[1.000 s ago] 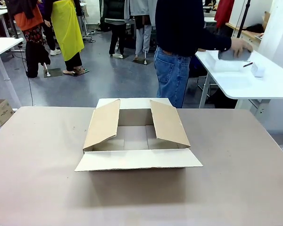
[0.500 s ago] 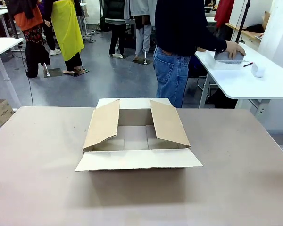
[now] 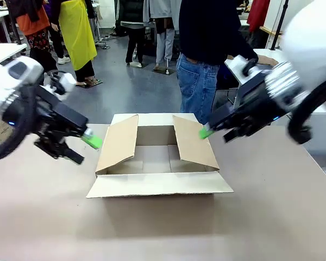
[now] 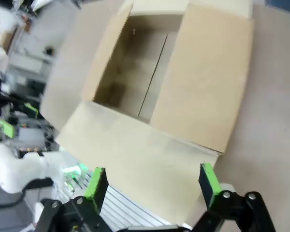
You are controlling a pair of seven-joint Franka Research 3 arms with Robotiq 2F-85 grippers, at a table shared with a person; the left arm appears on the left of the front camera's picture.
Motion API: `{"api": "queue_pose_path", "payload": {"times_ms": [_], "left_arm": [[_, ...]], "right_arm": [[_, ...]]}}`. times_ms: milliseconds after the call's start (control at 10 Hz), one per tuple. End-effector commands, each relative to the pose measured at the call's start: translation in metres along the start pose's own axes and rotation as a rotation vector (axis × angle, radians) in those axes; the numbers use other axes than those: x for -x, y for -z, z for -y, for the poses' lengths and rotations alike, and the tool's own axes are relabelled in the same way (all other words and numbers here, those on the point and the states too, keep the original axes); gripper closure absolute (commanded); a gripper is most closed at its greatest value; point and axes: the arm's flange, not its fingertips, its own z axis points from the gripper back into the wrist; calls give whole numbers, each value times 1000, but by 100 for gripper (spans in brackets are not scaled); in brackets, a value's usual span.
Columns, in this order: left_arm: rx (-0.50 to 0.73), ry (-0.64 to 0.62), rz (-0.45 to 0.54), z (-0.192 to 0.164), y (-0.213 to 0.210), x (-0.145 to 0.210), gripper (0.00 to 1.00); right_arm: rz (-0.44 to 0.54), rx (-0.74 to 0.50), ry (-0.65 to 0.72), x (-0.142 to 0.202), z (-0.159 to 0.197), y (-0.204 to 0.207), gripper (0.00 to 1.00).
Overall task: Pack the gift set into the box.
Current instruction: Place both hands on the side flaps of the Package Box and spread them outward.
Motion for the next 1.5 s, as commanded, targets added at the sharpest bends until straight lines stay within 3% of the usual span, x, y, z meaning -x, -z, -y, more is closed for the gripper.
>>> {"api": "queue_pose_path", "payload": {"times_ms": [0,100,400,500,700,900,1000,1100,1200,1400], "left_arm": [[74,-73,140,-28,-23,-28,0],[0,0,0,0,0,0,0],[8,-21,23,-11,5,-14,0],[-20,-62,183,4,5,-24,0],[-242,-222,442,46,12,-73,0],[-367,-217,248,76,41,-122,0],[-424,-201,69,82,65,-138,0],[-467,-282,28,78,76,-145,0],[-344,-183,296,78,57,-107,0],[-344,-183,296,78,57,-107,0]], "right_arm": [[71,-9,-11,62,28,23,0],[0,0,0,0,0,0,0],[0,0,0,0,0,0,0],[0,0,0,0,0,0,0],[0,0,0,0,0,0,0],[0,0,0,0,0,0,0],[0,0,0,0,0,0,0],[0,0,0,0,0,0,0],[0,0,0,0,0,0,0],[0,0,0,0,0,0,0]]}}
